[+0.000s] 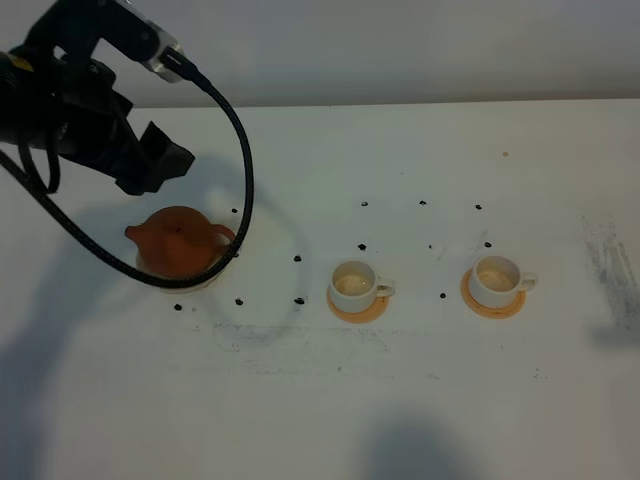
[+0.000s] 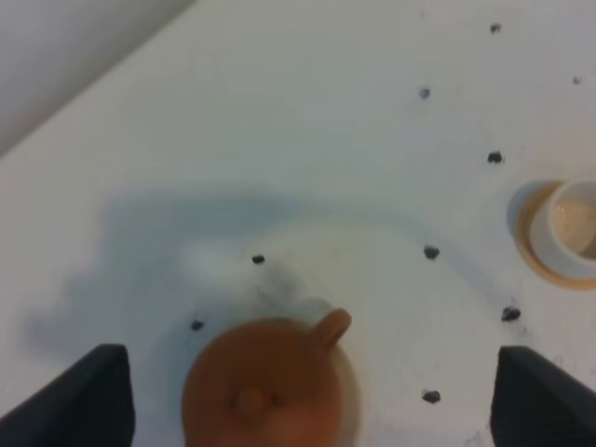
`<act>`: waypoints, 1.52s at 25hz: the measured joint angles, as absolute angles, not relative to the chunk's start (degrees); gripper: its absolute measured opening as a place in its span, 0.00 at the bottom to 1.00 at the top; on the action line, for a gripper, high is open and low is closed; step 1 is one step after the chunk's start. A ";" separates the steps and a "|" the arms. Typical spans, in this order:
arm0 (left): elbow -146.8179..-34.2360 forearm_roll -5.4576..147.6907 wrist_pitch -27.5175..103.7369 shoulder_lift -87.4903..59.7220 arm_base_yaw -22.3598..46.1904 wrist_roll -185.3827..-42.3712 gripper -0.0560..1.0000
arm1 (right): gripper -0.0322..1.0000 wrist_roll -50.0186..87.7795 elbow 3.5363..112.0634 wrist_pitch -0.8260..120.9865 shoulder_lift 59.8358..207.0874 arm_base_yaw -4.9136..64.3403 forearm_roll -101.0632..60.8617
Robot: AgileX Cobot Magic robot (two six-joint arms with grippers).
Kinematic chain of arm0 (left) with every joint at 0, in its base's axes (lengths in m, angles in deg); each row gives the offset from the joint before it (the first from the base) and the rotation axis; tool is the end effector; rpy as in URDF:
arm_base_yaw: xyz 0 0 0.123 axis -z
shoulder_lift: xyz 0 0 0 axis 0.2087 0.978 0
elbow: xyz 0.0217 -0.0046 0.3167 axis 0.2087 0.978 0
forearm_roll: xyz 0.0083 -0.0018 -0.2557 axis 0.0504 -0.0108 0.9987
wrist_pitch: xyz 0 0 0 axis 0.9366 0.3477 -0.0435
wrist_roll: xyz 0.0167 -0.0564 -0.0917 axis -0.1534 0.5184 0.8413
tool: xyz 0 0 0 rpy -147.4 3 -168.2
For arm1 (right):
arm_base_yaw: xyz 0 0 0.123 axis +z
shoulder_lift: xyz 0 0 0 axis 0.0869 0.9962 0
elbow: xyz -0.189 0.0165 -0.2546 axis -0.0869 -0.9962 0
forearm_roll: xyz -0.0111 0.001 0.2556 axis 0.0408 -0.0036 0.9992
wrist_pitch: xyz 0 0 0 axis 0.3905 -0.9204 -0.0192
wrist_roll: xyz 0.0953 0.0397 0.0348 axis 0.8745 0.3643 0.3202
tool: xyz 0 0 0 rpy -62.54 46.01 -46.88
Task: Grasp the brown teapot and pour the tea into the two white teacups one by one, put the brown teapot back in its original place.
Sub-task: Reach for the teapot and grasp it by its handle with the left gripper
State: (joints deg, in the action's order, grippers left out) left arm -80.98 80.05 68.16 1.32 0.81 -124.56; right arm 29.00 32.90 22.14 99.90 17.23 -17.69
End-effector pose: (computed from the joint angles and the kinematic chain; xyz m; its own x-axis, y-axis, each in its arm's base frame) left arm 0.3434 -0.1022 0.3260 -0.4640 0.5425 -0.7003 0.6286 0.7586 0.1712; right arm 0.1042 0.0373 0.4164 -0.3938 -0.1860 -0.9002 -0.3662 0.9300 -0.0320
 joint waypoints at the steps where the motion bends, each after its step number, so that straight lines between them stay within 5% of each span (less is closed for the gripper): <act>1: -80.98 79.87 68.16 2.05 0.81 -124.60 0.75 | 0.53 29.16 32.82 22.14 99.13 17.23 -17.63; 38: -80.98 77.13 61.76 9.80 1.20 -125.54 0.75 | 0.53 32.98 11.72 12.22 65.36 17.23 -19.00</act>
